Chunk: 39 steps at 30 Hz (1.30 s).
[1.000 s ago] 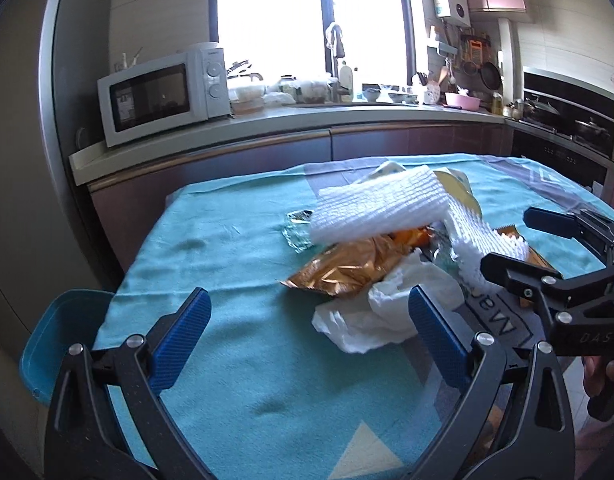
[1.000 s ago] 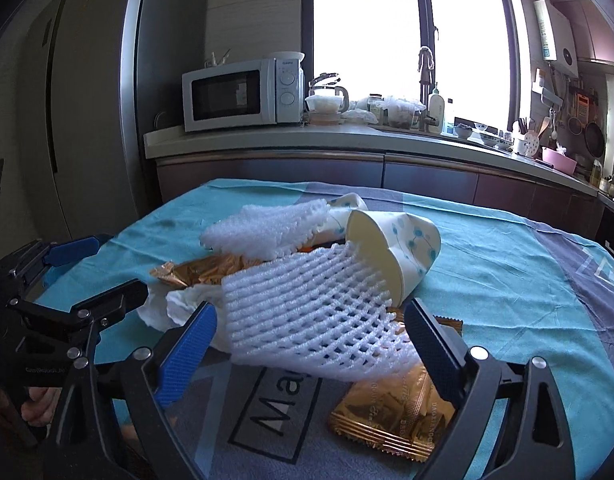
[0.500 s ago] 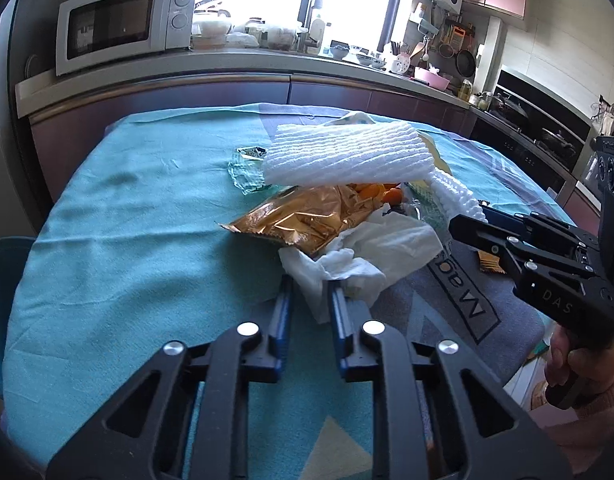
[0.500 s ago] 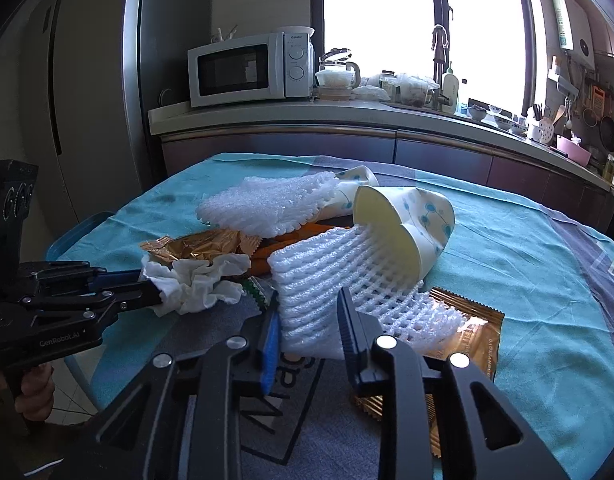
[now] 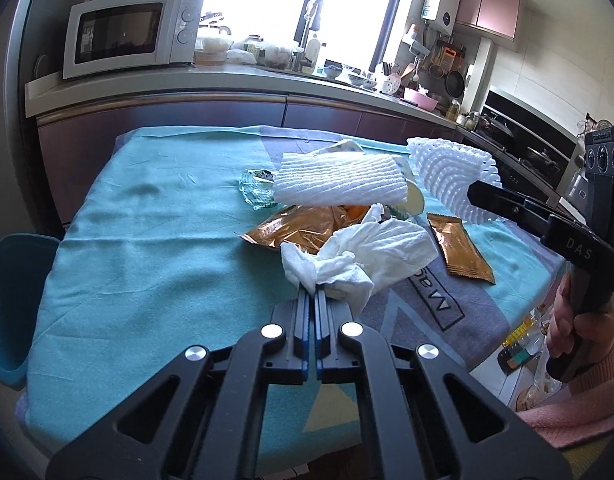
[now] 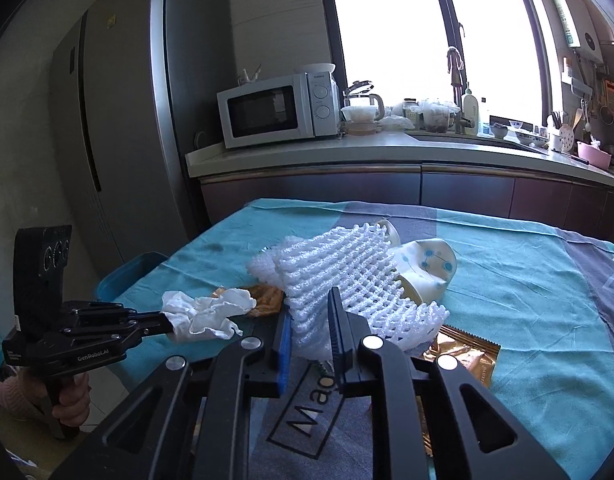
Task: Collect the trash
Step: 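Carry the foam net to the teal bin and open the right gripper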
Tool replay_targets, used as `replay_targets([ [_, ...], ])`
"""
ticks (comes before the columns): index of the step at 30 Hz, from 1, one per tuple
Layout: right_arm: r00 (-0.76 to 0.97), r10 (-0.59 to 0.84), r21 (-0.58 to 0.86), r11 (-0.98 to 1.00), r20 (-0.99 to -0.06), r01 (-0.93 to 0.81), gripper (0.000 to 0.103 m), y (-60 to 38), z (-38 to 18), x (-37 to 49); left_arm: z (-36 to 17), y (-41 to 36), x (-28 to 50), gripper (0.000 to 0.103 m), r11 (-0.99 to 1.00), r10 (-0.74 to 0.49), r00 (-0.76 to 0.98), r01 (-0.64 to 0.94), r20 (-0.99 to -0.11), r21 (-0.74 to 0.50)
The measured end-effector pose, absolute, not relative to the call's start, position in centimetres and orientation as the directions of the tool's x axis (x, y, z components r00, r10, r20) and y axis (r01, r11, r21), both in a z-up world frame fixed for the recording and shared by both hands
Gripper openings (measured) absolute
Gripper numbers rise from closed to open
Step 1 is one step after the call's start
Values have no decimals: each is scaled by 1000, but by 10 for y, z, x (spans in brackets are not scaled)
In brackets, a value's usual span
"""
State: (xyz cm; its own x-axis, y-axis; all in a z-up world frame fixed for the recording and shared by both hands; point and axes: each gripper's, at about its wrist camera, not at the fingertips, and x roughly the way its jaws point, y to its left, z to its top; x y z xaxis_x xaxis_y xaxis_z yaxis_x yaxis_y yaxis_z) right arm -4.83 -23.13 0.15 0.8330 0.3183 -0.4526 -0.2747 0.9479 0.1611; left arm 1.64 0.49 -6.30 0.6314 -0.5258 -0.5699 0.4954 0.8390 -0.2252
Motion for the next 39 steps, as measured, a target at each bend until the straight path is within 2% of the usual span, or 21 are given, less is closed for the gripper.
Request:
replay_targets([
  [9,757,539,256,842,-368,-475,16,-196,26,-40,-40,53,7,2,890,-455,729,398,-512,-224],
  [20,503,776,262,612,-379,-747,16,-78,37,17,-36,158,10,2,973,-181,834,74,-522,-218],
  [30,298,839,294,457,-455,-839,16,26,26,71,-55,237,15,2,961,21,806,-180,-592,-212],
  [39,203,806,307,426,-556,-851,16,96,3,105,-79,267,33,2,936,82,752,-283,-654,-208],
])
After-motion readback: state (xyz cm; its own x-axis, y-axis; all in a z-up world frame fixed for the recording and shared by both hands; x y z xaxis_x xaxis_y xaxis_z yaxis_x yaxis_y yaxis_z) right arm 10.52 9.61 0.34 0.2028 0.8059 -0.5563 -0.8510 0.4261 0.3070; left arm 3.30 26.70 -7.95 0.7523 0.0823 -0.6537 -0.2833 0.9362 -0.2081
